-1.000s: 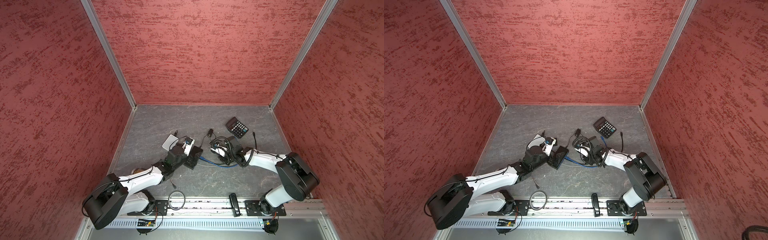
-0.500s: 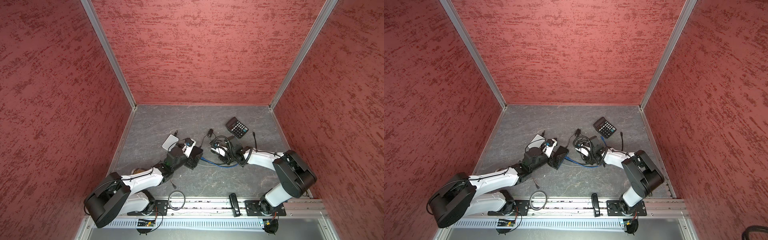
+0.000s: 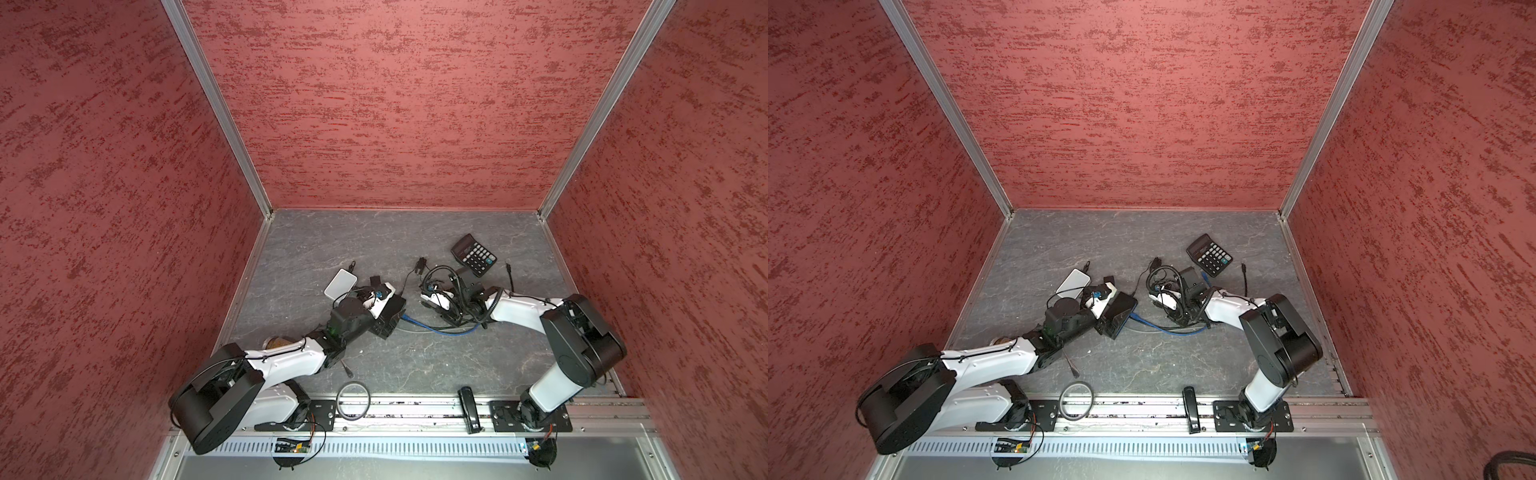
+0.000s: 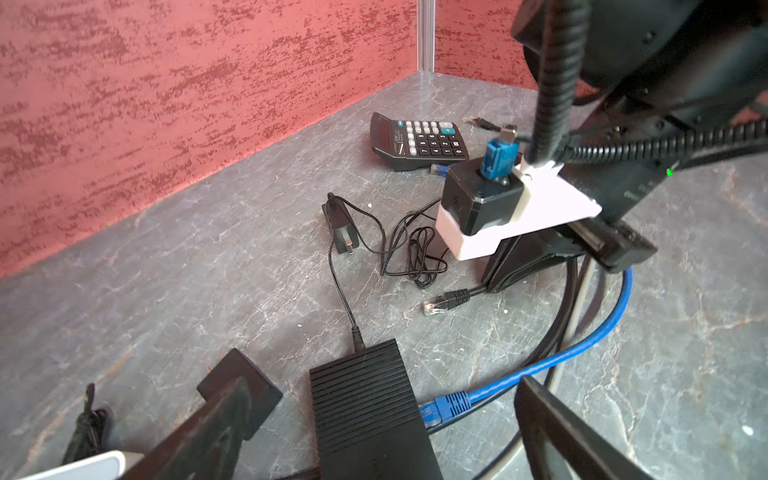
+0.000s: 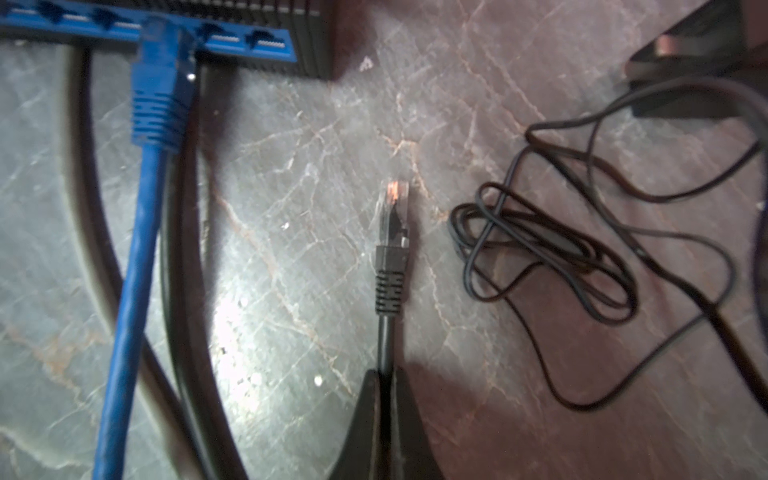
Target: Insert the plug into the switch port
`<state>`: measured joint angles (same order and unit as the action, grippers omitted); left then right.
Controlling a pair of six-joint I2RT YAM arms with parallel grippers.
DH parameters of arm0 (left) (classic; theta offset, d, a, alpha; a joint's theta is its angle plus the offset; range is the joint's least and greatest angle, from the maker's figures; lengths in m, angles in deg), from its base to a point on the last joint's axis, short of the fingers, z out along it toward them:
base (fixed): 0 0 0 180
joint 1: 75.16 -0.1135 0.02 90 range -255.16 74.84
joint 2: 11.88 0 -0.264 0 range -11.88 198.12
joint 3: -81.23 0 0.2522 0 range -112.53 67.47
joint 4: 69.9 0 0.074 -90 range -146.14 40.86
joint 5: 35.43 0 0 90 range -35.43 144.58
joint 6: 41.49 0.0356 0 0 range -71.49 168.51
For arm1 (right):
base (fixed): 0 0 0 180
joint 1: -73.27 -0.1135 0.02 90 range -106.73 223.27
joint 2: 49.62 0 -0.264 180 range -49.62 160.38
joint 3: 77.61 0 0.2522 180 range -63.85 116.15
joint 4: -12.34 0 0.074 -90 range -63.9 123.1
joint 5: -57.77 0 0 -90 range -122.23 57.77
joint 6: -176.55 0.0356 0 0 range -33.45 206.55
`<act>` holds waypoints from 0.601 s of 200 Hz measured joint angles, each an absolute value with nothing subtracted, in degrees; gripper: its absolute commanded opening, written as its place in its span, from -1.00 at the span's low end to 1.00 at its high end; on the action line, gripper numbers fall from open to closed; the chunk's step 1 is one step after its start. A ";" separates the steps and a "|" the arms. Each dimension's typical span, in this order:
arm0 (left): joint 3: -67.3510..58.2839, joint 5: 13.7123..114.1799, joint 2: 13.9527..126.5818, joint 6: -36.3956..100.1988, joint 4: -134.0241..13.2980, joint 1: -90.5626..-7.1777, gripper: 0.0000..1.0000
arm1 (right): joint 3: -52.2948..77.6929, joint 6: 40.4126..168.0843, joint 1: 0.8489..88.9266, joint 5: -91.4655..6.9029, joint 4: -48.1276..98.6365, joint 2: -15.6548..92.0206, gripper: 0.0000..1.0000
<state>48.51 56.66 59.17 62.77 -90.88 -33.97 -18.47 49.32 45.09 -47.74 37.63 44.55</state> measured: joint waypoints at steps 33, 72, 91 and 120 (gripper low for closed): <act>48.37 58.67 59.17 69.57 -90.56 -34.08 0.99 | -17.51 47.17 46.81 -52.22 40.98 41.41 -1.00; 45.97 59.33 59.39 77.63 -88.24 -33.12 0.98 | -17.29 45.34 47.88 -57.05 44.61 35.18 -1.00; 43.72 59.18 59.37 81.13 -86.38 -32.79 0.96 | -17.18 45.05 47.99 -58.47 46.22 33.30 -1.00; 40.64 58.83 59.37 87.84 -81.81 -32.66 0.94 | -16.11 44.94 47.99 -60.26 48.67 31.64 -1.00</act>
